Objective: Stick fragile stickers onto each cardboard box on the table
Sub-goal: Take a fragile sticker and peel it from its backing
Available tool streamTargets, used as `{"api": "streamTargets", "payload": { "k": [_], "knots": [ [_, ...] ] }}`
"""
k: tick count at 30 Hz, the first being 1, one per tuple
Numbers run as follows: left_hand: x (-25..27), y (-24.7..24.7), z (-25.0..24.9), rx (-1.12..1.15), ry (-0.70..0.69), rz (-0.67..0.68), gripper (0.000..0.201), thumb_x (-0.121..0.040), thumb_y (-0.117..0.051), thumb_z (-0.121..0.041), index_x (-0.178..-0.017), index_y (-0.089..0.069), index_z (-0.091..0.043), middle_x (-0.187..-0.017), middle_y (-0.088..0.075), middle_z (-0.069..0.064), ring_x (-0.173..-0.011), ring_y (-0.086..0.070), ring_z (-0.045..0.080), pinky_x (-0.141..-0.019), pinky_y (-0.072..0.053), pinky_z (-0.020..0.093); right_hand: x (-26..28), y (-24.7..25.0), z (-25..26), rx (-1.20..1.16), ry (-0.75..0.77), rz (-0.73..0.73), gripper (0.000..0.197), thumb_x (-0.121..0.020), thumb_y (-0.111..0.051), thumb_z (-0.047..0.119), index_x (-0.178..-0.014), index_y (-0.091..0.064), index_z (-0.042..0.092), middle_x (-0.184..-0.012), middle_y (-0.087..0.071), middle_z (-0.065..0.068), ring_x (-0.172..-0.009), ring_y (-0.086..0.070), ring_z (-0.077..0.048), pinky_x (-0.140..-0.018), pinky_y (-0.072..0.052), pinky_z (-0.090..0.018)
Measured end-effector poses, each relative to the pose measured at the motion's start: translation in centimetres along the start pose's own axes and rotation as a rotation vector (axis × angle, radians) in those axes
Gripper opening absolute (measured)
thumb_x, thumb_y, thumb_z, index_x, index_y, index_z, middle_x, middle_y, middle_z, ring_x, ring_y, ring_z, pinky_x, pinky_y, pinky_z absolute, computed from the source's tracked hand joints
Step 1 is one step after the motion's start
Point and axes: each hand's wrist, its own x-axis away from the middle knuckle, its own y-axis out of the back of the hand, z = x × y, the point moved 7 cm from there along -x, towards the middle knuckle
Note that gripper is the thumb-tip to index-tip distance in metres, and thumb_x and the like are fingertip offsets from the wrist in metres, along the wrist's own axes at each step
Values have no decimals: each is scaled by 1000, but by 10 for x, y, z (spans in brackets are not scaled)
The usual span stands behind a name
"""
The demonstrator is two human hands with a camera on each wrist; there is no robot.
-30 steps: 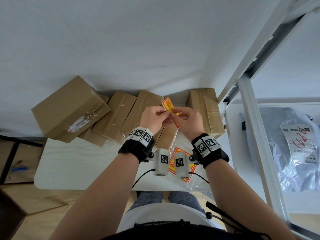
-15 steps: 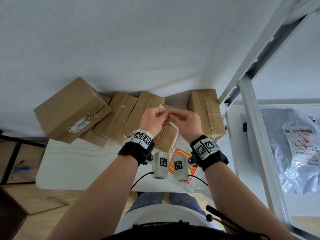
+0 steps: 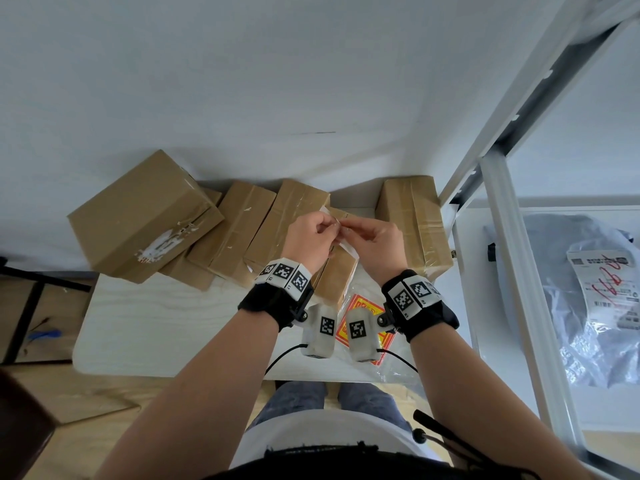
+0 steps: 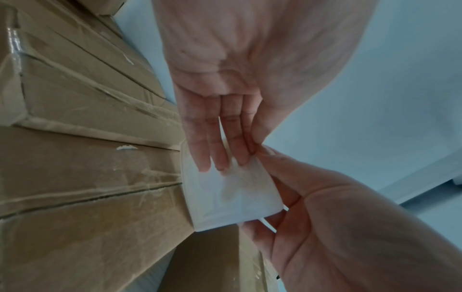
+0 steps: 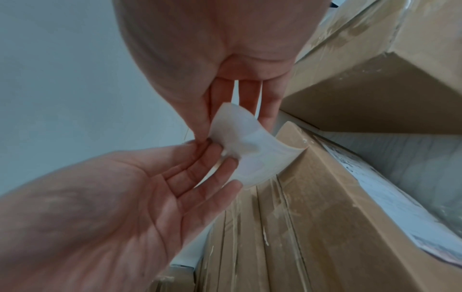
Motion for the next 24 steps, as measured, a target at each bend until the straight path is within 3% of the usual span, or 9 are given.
{"api": "streamTargets", "payload": {
  "k": [3, 13, 24],
  "knots": [
    [1, 1, 0, -13, 4, -1, 14, -98, -58, -12, -97, -70, -7, -90, -74, 7, -84, -73, 17, -67, -63, 35, 1, -1, 0, -10, 2, 0, 24, -88, -69, 7, -91, -73, 31, -77, -70, 23, -79, -70, 0, -75, -54, -16],
    [5, 1, -2, -82, -22, 12, 13, -98, -57, -12, -95, -69, -10, -86, -74, 5, -81, -72, 22, -68, -61, 44, 1, 0, -6, -22, -59, 11, 14, -91, -66, 10, -97, -78, 14, -84, -75, 8, -81, -70, -3, -75, -53, -14],
    [2, -7, -7, -212, -120, 89, 9, -96, -60, -17, -92, -69, -15, -88, -71, -1, -85, -69, 19, -80, -59, 45, 3, 3, -4, -16, -73, 7, 17, -93, -65, 16, -88, -74, 30, -80, -75, 8, -76, -72, -13, -72, -60, -36]
  ]
}}
